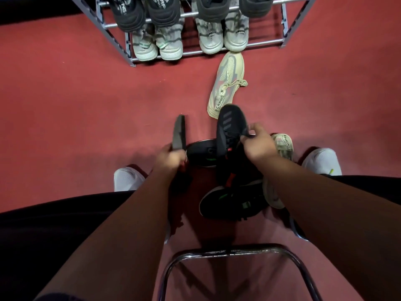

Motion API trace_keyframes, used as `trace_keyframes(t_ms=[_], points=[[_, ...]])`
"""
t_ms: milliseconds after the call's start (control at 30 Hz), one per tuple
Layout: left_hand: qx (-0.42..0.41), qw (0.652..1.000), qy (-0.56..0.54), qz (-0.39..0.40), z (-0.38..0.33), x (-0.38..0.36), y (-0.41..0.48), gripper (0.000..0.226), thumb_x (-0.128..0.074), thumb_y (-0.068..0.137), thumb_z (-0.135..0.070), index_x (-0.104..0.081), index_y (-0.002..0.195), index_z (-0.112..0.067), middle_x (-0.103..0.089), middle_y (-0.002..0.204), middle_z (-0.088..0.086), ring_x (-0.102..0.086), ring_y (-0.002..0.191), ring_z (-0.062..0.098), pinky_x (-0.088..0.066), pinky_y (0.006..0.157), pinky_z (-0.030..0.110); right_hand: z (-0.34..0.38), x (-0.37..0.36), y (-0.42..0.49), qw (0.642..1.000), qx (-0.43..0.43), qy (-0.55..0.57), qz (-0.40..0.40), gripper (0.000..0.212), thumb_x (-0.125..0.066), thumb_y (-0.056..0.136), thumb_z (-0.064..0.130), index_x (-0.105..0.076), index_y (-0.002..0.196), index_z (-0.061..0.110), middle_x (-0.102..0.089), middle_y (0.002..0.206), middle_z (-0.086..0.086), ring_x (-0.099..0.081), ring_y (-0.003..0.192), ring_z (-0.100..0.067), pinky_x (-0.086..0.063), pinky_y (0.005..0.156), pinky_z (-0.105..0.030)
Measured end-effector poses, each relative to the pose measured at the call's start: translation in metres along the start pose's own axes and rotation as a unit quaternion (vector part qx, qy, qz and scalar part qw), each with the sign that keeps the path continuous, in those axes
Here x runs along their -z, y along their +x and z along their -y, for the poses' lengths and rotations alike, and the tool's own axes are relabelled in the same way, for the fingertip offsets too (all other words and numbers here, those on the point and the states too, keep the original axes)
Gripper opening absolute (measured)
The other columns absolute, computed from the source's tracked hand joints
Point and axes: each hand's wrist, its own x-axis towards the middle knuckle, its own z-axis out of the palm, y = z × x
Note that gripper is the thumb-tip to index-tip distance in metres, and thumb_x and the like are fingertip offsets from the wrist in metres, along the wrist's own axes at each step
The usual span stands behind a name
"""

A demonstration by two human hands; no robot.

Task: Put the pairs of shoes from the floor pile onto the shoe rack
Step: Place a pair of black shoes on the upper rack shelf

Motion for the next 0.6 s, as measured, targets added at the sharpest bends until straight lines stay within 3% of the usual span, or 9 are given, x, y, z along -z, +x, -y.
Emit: trace_keyframes(t_ms=[33, 100, 167, 233, 300, 400, 500, 600], points=[[0.036, 0.995, -0.090, 0.014, -0.011, 0.003, -0.001, 0.012, -0.053, 0.080, -0.004, -0.065, 0.075, -0.003, -0.064, 0.054, 0.008, -0.057, 0.043, 0.020, -0.046, 0.042, 0.023, 0.004, -0.001, 0.001, 1.000, 0.012, 0.019, 0.010, 0.015, -0.064, 0.098, 0.020, -0.063, 0.110, 0.030, -0.076, 0.098, -0.003, -0.073, 0.094, -0.027, -0.055, 0.084, -0.033], [0.069, 0.984, -0.160, 0.023, -0.024, 0.010, 0.004, 0.016, -0.051, 0.082, -0.012, -0.064, 0.075, -0.007, -0.066, 0.066, 0.010, -0.059, 0.053, 0.024, -0.049, 0.053, 0.029, 0.014, -0.002, 0.000, 0.999, 0.039, 0.022, 0.021, 0.019, -0.062, 0.101, 0.017, -0.066, 0.115, 0.031, -0.076, 0.099, -0.003, -0.073, 0.095, -0.026, -0.053, 0.084, -0.030], [0.087, 0.993, -0.084, -0.006, -0.030, 0.020, 0.011, 0.018, -0.055, 0.084, -0.022, -0.068, 0.087, -0.009, -0.069, 0.081, 0.012, -0.064, 0.068, 0.027, -0.052, 0.066, 0.036, 0.022, -0.003, 0.000, 0.998, 0.055, -0.029, 0.026, 0.030, -0.058, 0.103, 0.020, -0.067, 0.130, 0.028, -0.076, 0.111, -0.006, -0.070, 0.106, -0.028, -0.052, 0.093, -0.030], [0.073, 0.992, 0.053, -0.090, -0.029, 0.030, 0.010, 0.039, -0.056, 0.081, -0.029, -0.072, 0.109, -0.007, -0.075, 0.103, 0.017, -0.071, 0.091, 0.034, -0.057, 0.080, 0.037, 0.026, -0.006, 0.002, 0.995, 0.041, -0.089, 0.027, 0.039, -0.056, 0.101, 0.023, -0.062, 0.140, 0.023, -0.073, 0.123, -0.011, -0.067, 0.117, -0.033, -0.050, 0.100, -0.036], [0.046, 0.984, 0.100, -0.140, -0.022, 0.036, 0.006, 0.042, -0.059, 0.089, -0.022, -0.067, 0.125, -0.001, -0.072, 0.122, 0.021, -0.067, 0.113, 0.039, -0.051, 0.086, 0.033, 0.024, -0.011, 0.004, 0.991, 0.019, -0.127, 0.037, 0.038, -0.057, 0.097, 0.027, -0.062, 0.134, 0.017, -0.071, 0.125, -0.016, -0.065, 0.120, -0.037, -0.050, 0.098, -0.037], [0.036, 0.977, 0.143, -0.152, -0.007, 0.039, 0.009, 0.040, -0.059, 0.098, -0.020, -0.062, 0.131, 0.002, -0.066, 0.130, 0.026, -0.060, 0.123, 0.043, -0.046, 0.095, 0.037, 0.016, -0.022, -0.003, 0.988, 0.021, -0.143, 0.051, 0.046, -0.063, 0.094, 0.031, -0.058, 0.133, 0.008, -0.067, 0.130, -0.019, -0.064, 0.122, -0.038, -0.047, 0.092, -0.034], [0.038, 0.978, 0.158, -0.128, 0.009, 0.041, 0.012, 0.072, -0.064, 0.080, -0.043, -0.056, 0.135, 0.003, -0.060, 0.135, 0.026, -0.056, 0.125, 0.044, -0.048, 0.106, 0.043, 0.005, -0.034, -0.017, 0.978, 0.031, -0.200, 0.054, 0.089, -0.071, 0.088, 0.049, -0.030, 0.157, 0.011, -0.050, 0.148, -0.018, -0.058, 0.130, -0.041, -0.049, 0.105, -0.045], [0.078, 0.969, 0.199, -0.121, 0.020, 0.035, 0.004, 0.114, -0.085, 0.055, -0.060, -0.042, 0.143, -0.002, -0.051, 0.142, 0.019, -0.057, 0.127, 0.038, -0.052, 0.105, 0.047, -0.005, -0.044, -0.029, 0.953, 0.035, -0.294, 0.060, 0.131, -0.078, 0.076, 0.066, 0.003, 0.167, 0.019, -0.040, 0.152, -0.013, -0.055, 0.131, -0.040, -0.048, 0.104, -0.049]])
